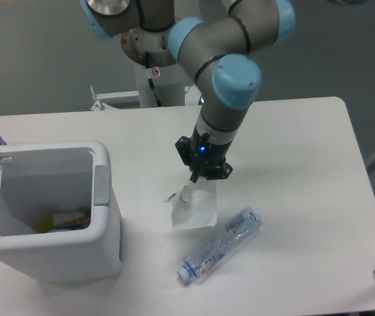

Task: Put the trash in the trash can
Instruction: 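Close the gripper on the white tissue and lift it, then carry the tissue over the white bin and open the gripper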

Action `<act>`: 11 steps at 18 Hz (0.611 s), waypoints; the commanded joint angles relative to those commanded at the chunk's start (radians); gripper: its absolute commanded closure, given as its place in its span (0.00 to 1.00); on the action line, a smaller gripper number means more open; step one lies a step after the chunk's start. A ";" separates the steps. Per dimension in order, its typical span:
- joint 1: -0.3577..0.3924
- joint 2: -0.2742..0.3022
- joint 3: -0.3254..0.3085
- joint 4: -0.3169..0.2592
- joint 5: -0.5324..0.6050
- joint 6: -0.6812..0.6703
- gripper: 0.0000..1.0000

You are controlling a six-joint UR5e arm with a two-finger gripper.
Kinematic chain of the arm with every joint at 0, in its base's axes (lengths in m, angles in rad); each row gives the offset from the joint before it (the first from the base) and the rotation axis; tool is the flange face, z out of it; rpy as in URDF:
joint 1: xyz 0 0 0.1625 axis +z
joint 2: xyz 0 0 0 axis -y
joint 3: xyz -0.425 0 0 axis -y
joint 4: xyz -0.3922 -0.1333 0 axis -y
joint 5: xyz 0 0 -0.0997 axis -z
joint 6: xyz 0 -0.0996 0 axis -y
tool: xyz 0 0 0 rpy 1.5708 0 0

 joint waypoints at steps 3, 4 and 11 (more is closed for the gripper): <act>0.040 0.000 0.095 0.005 -0.170 -0.161 1.00; 0.048 -0.001 0.130 0.005 -0.210 -0.216 1.00; 0.009 0.040 0.166 0.072 -0.280 -0.448 1.00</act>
